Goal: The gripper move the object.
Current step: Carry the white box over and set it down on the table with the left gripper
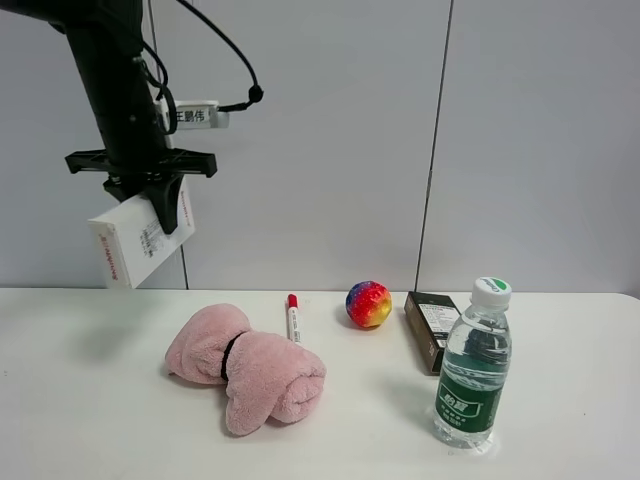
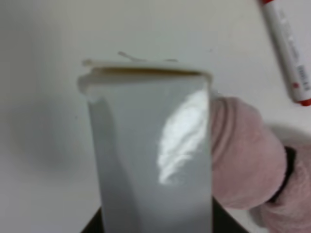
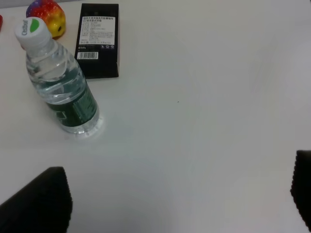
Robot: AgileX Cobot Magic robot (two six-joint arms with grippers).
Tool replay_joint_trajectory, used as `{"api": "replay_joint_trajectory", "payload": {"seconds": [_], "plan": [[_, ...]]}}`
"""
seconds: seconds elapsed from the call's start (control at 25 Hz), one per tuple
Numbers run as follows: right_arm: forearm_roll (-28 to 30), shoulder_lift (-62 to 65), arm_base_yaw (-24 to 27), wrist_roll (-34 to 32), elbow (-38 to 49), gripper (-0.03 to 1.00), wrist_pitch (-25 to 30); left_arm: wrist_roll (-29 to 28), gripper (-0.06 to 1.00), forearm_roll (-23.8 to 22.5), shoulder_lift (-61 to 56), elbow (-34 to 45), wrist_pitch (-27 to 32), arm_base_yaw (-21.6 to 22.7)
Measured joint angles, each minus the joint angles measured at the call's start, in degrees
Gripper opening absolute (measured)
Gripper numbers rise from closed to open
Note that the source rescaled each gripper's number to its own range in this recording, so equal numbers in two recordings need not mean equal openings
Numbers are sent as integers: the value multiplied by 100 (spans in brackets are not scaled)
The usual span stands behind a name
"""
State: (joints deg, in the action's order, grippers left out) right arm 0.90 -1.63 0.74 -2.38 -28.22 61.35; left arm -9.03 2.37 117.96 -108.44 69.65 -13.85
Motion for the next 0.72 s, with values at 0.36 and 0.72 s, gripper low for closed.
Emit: {"api": "replay_joint_trajectory", "payload": {"seconds": [0.36, 0.72], "plan": [[0, 0, 0, 0, 0, 100, 0, -74, 0, -92, -9, 636, -151, 210], [0, 0, 0, 0, 0, 100, 0, -555, 0, -443, -29, 1498, -1399, 191]]}}
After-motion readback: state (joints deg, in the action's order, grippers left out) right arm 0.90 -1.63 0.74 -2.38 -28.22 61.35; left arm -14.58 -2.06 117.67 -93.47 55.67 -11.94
